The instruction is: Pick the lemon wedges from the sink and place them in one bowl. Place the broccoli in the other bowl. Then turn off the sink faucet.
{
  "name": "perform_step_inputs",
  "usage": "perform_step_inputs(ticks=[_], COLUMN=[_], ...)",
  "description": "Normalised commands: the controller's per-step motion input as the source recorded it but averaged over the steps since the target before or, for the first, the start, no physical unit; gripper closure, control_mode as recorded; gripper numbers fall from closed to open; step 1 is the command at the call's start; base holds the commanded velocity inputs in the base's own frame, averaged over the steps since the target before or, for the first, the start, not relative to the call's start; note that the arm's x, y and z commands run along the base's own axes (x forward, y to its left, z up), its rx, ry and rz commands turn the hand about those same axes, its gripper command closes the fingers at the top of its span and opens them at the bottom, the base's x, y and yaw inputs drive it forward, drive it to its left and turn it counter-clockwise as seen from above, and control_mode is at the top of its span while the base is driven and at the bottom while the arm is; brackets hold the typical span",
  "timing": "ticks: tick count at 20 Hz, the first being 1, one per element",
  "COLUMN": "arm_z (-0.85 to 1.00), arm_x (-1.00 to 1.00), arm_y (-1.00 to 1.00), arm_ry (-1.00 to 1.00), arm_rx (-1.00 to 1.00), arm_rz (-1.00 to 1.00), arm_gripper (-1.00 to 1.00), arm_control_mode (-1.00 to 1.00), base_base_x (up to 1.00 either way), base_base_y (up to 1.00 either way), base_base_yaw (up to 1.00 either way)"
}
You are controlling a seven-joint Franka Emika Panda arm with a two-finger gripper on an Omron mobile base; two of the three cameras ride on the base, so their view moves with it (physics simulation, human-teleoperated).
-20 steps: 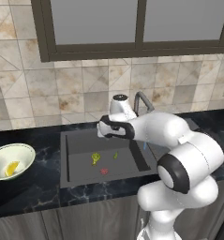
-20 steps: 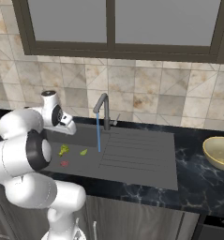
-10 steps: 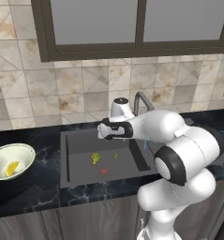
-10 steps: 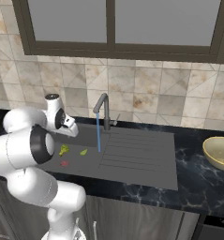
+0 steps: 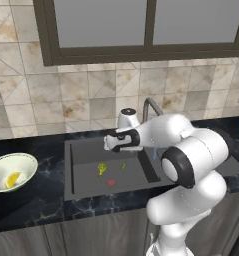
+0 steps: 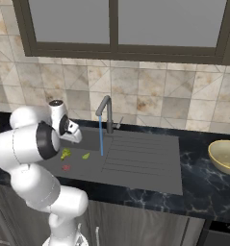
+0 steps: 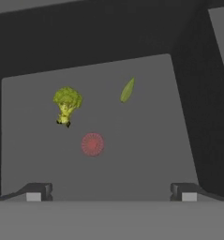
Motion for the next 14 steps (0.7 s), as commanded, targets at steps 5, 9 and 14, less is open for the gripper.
perform_step_inputs(ticks=[5,9,14], arm_z=[-0.35,-0.38,-0.35], arm_x=[0.13,0.13,0.14], arm_y=[0.0,0.0,-0.07], arm_ry=[-0.01,-0.01,-0.01], arm_rx=[0.0,0.0,0.0], arm_rz=[0.0,-0.02,-0.04], arm_gripper=[-1.0,-1.0,-1.0], arm_control_mode=[-1.0,-1.0,-1.0], base_base_x=[0.0,0.0,0.0], base_base_y=[0.0,0.0,0.0], base_base_yaw=[0.0,0.0,0.0])
